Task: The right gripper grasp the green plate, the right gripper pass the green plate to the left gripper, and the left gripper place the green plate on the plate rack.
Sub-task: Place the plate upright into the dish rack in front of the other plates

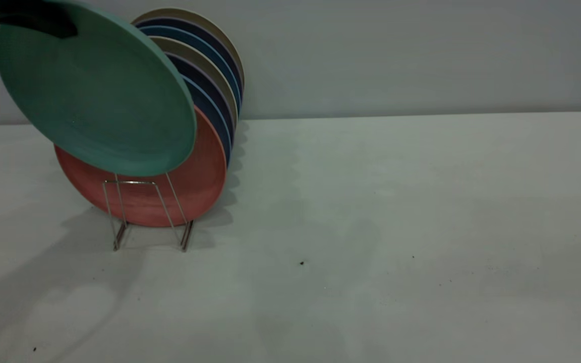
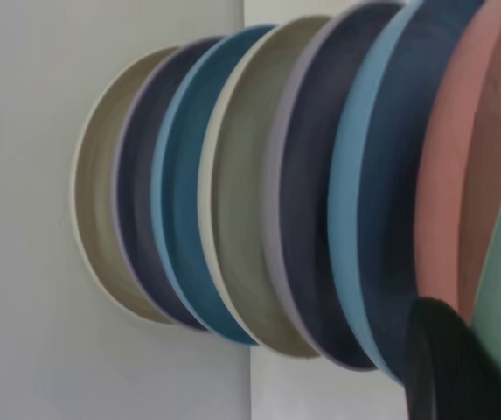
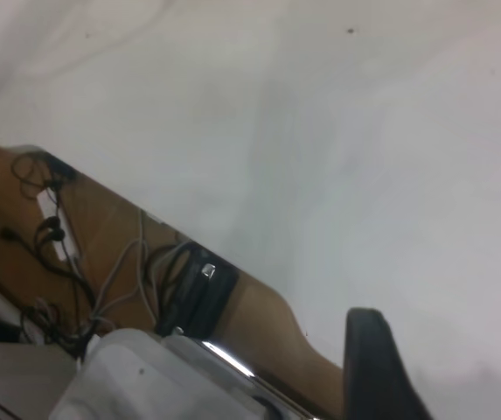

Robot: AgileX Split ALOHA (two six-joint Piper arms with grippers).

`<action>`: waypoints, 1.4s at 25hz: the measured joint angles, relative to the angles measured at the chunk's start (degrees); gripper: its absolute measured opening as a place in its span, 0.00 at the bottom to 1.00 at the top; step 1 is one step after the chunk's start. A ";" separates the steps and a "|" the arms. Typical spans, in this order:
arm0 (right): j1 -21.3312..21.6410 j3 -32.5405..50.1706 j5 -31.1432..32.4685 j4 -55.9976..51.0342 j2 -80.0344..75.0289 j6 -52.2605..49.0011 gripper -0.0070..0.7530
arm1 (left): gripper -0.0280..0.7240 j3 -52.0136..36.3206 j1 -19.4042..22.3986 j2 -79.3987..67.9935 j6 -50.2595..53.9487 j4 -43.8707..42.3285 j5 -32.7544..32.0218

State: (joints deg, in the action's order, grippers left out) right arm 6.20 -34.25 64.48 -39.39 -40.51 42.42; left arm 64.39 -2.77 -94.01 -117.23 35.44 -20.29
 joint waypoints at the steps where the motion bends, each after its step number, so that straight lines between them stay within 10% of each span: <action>1: 0.00 0.00 -0.06 0.22 0.04 -0.04 0.59 | 0.14 0.00 0.00 -0.08 0.00 0.24 0.00; 26: 0.00 0.00 -1.28 2.50 0.04 -0.45 0.59 | 0.15 -2.78 0.00 -7.42 3.33 0.83 3.25; 35: 0.00 0.00 -1.33 2.54 0.04 -0.45 0.59 | 0.44 -2.92 0.00 -7.46 9.77 0.83 2.74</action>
State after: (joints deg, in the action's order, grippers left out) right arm 6.20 -34.25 63.15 -36.85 -40.47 41.97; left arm 61.47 -2.77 -101.47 -107.46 36.27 -17.56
